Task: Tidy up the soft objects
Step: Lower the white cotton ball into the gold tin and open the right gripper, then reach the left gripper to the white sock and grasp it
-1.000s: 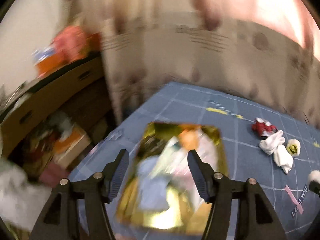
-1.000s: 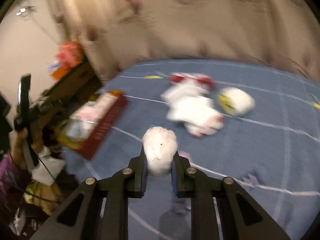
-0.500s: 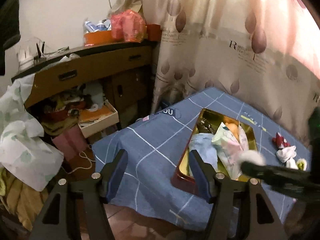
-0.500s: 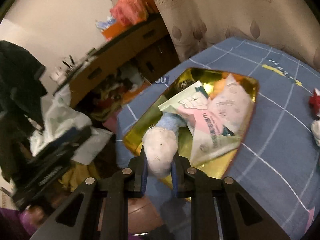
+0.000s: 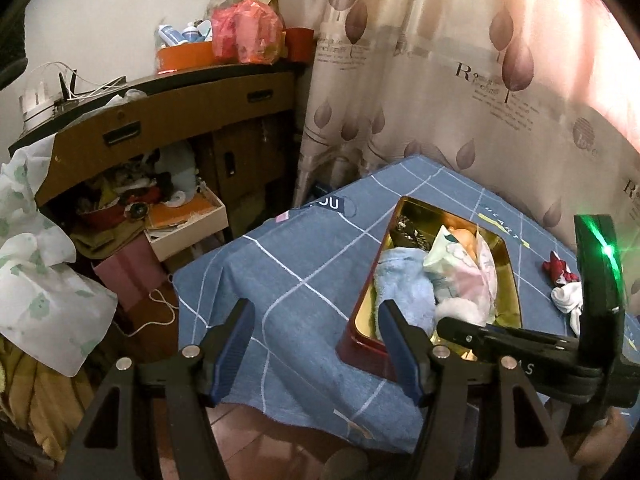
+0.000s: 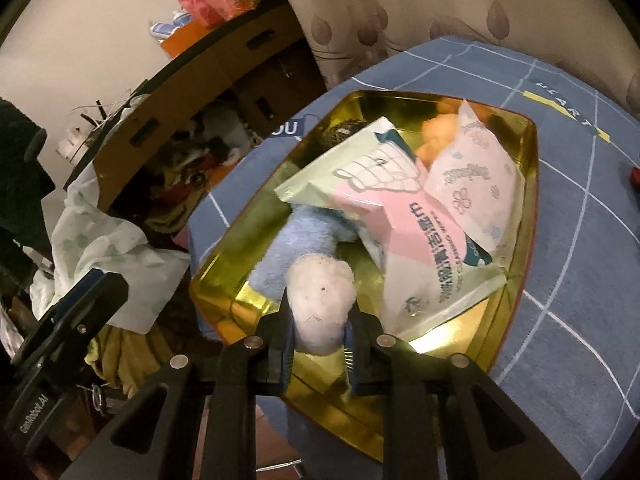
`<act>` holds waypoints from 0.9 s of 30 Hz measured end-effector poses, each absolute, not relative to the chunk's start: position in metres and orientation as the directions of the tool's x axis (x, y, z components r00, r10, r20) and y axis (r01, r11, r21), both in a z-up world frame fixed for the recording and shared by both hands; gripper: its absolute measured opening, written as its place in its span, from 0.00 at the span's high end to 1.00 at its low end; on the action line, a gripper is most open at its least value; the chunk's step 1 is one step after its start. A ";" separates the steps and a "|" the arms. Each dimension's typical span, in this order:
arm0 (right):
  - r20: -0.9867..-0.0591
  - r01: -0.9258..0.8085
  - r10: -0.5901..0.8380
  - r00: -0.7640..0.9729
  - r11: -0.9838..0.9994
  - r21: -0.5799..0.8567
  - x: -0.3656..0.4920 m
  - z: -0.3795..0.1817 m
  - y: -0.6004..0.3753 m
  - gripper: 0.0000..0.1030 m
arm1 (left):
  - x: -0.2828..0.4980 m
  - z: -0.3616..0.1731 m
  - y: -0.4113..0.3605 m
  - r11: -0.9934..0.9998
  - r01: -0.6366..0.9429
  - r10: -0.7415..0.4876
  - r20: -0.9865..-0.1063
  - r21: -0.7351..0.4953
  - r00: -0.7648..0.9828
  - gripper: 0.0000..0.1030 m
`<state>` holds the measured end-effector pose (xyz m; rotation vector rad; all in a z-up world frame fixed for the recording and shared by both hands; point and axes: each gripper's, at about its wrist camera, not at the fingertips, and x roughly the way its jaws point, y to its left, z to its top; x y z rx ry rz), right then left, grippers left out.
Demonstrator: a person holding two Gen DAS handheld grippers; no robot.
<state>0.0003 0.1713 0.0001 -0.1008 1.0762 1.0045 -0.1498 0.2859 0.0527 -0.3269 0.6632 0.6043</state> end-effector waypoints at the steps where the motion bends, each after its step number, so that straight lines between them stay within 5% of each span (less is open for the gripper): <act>1: -0.770 -0.721 0.630 0.100 0.579 0.380 0.002 -0.002 0.170 0.77 | -0.150 0.052 0.286 0.782 -0.616 0.414 -0.658 -0.095 0.628 0.36; 8: -0.755 -0.716 0.645 0.118 0.582 0.385 -0.001 0.003 0.164 0.69 | -0.147 0.051 0.285 0.788 -0.609 0.403 -0.674 -0.087 0.619 0.36; 10: -0.750 -0.716 0.647 0.138 0.588 0.375 -0.002 0.007 0.161 0.56 | -0.147 0.051 0.285 0.788 -0.609 0.400 -0.677 -0.089 0.617 0.36; 20: -0.600 -0.677 0.755 0.263 0.588 0.443 -0.012 0.051 0.091 0.54 | -0.148 0.054 0.276 0.805 -0.590 0.408 -0.660 -0.066 0.631 0.36; 24: -0.623 -0.550 0.619 0.479 0.764 0.337 -0.003 0.044 -0.004 0.42 | -0.145 0.056 0.265 0.824 -0.566 0.417 -0.649 -0.025 0.636 0.36; 27: -0.700 -0.414 0.415 0.581 0.891 0.186 0.014 0.025 -0.072 0.42 | -0.145 0.059 0.255 0.840 -0.542 0.419 -0.637 0.002 0.647 0.36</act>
